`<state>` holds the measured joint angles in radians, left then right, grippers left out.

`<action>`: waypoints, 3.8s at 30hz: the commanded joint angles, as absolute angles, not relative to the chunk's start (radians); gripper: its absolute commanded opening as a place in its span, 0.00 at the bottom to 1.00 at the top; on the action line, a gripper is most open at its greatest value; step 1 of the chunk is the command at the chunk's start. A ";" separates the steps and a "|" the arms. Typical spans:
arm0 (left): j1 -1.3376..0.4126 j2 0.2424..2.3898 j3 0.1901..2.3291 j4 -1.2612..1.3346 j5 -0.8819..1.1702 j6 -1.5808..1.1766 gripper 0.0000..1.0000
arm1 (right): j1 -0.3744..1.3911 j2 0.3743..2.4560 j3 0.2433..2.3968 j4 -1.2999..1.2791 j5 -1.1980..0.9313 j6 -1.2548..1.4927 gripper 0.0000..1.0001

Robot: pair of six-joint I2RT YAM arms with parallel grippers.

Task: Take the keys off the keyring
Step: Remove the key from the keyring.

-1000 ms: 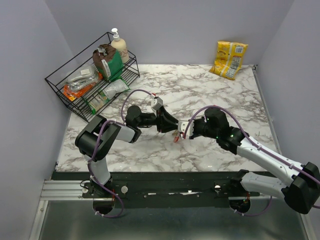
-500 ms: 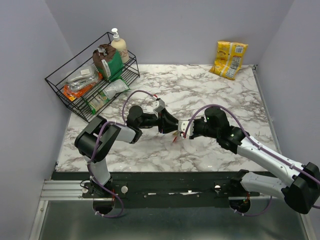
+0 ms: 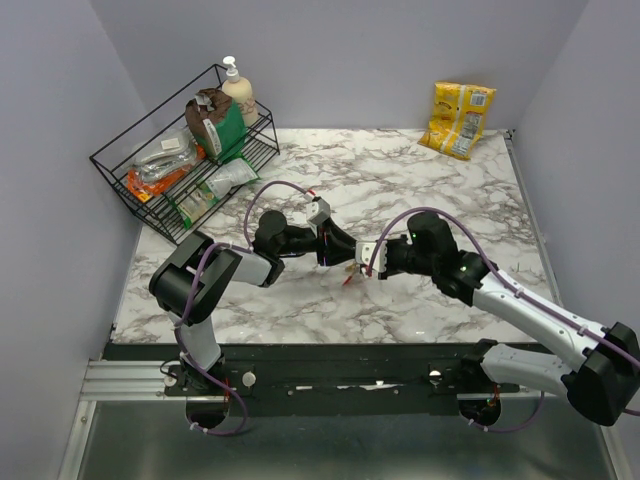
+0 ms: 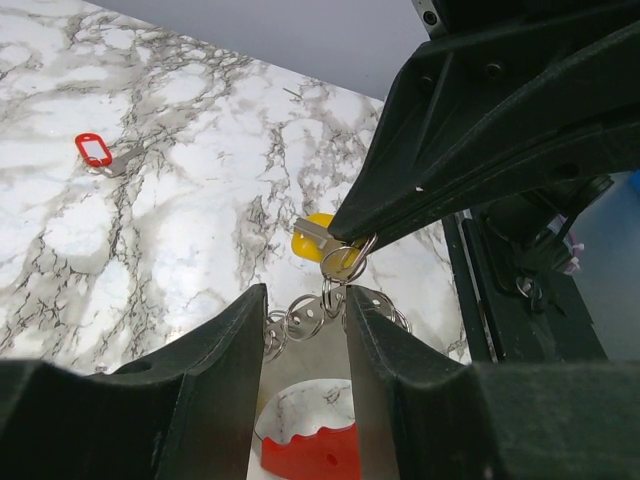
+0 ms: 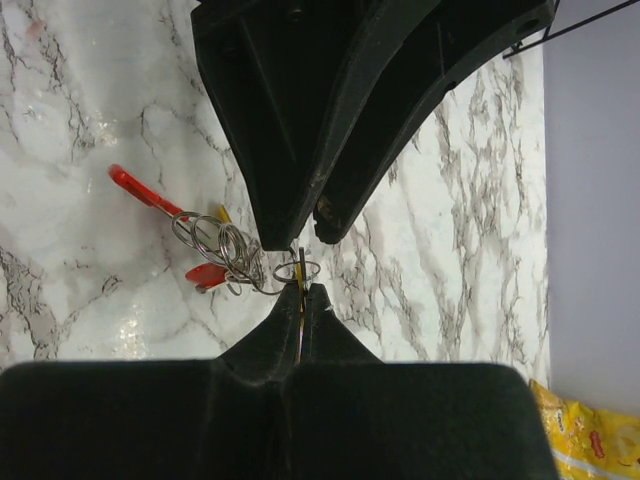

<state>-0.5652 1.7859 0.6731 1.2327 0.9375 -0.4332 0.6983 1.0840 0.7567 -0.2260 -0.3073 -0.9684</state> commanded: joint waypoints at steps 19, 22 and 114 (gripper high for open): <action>-0.580 1.807 0.696 1.437 1.045 -0.571 0.36 | 0.693 1.062 0.818 -0.253 -0.364 -0.942 0.01; -0.581 1.813 0.693 1.451 1.049 -0.572 0.36 | 0.693 1.054 0.815 -0.253 -0.365 -0.943 0.01; -0.499 1.732 0.601 1.615 0.871 -0.629 0.00 | 0.693 1.149 0.865 -0.617 -0.272 -1.124 0.01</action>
